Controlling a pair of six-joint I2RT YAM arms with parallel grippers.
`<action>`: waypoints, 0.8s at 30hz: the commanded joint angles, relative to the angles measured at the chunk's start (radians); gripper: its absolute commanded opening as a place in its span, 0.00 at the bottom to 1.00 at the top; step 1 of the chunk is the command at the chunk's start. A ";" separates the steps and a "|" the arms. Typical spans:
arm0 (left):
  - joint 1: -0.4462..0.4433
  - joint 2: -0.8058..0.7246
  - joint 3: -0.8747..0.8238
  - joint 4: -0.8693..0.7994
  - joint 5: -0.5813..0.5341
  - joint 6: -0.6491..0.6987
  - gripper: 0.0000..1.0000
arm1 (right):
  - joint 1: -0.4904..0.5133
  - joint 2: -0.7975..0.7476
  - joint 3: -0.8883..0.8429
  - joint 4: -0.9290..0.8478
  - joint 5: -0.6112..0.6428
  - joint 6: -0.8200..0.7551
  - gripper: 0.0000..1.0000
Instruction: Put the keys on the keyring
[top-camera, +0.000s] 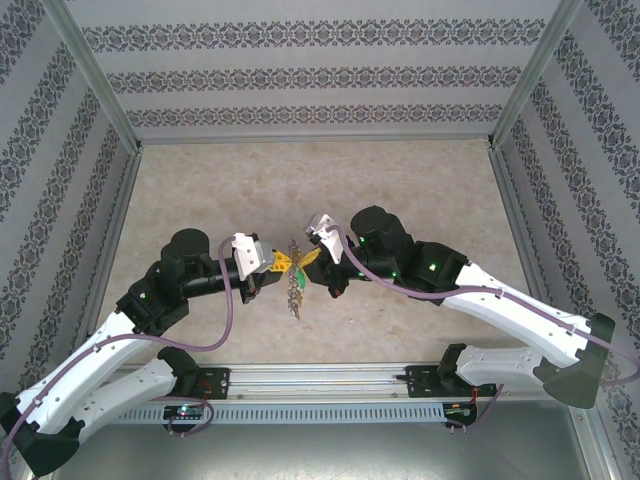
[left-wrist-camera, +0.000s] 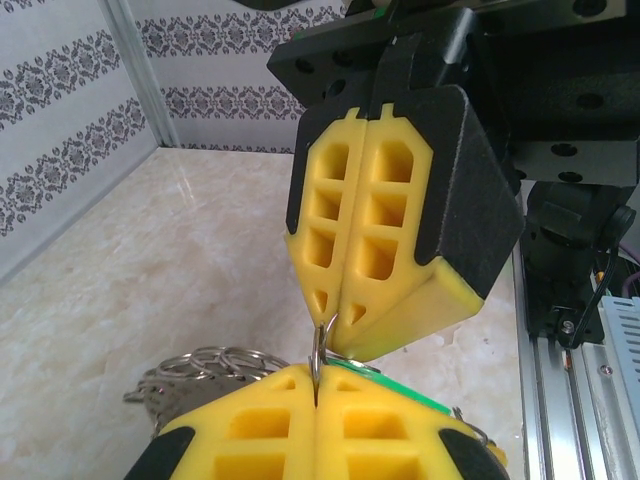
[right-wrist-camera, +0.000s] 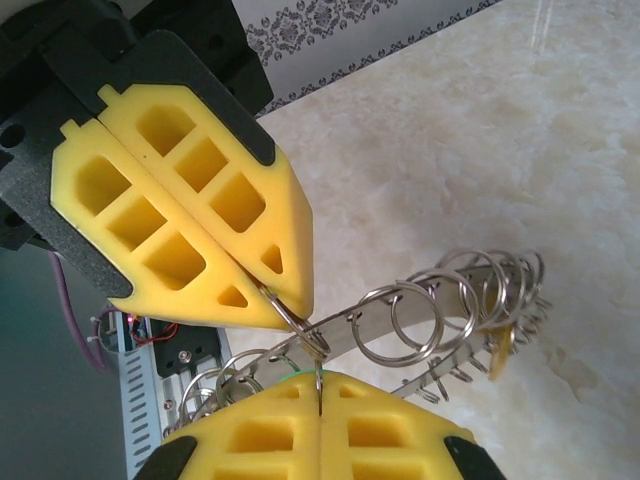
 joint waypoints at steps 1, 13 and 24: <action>0.005 -0.022 -0.004 0.069 0.036 0.017 0.00 | -0.014 0.001 0.032 0.006 -0.002 0.004 0.00; 0.004 -0.009 0.009 0.040 0.005 0.039 0.00 | -0.010 -0.011 0.054 0.017 -0.083 0.024 0.00; 0.005 -0.015 0.009 0.038 0.011 0.046 0.00 | -0.037 0.052 0.127 -0.086 -0.044 0.115 0.00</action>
